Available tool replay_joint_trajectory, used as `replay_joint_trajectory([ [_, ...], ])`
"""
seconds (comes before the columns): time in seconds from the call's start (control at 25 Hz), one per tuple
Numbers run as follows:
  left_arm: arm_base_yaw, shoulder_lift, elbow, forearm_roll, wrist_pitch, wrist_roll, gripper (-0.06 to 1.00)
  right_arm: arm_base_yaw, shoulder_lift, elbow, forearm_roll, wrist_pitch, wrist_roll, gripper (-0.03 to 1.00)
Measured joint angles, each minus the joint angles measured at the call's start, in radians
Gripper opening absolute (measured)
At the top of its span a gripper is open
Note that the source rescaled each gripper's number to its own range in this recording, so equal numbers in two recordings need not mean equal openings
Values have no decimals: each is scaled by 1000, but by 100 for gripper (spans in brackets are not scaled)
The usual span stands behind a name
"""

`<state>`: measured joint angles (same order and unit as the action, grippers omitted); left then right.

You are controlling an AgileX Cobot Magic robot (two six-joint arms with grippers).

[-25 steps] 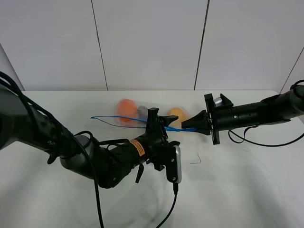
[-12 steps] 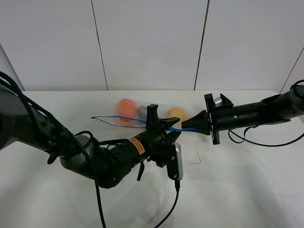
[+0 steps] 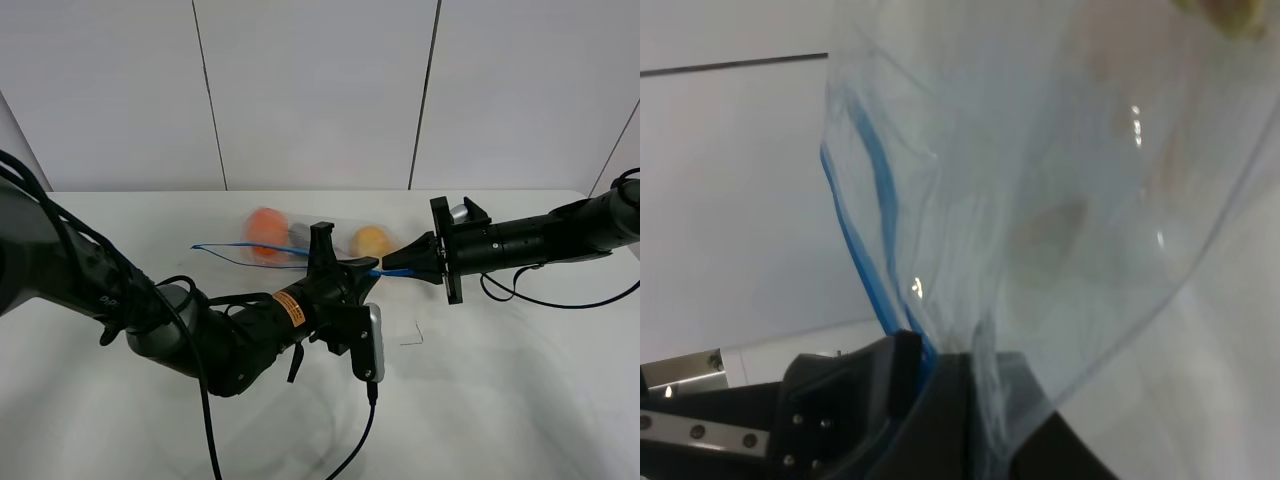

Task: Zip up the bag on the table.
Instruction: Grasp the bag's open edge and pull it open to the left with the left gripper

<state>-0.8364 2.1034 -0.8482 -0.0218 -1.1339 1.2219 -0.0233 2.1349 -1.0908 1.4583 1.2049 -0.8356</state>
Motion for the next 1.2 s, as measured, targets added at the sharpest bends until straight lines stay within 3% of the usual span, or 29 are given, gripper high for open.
replay_joint_trajectory([
  [0.56, 0, 0, 0, 22, 1, 1, 17, 0, 0, 0, 0, 0, 0, 0],
  [0.64, 0, 0, 0, 22, 1, 1, 14, 0, 0, 0, 0, 0, 0, 0],
  [0.76, 0, 0, 1, 22, 5, 15, 0, 0, 0, 0, 0, 0, 0, 0],
  [1.0, 0, 0, 1, 22, 8, 64, 0, 0, 0, 0, 0, 0, 0, 0],
  [1.2, 2, 0, 1, -24, 8, 78, 0, 0, 0, 0, 8, -1, 0, 0],
])
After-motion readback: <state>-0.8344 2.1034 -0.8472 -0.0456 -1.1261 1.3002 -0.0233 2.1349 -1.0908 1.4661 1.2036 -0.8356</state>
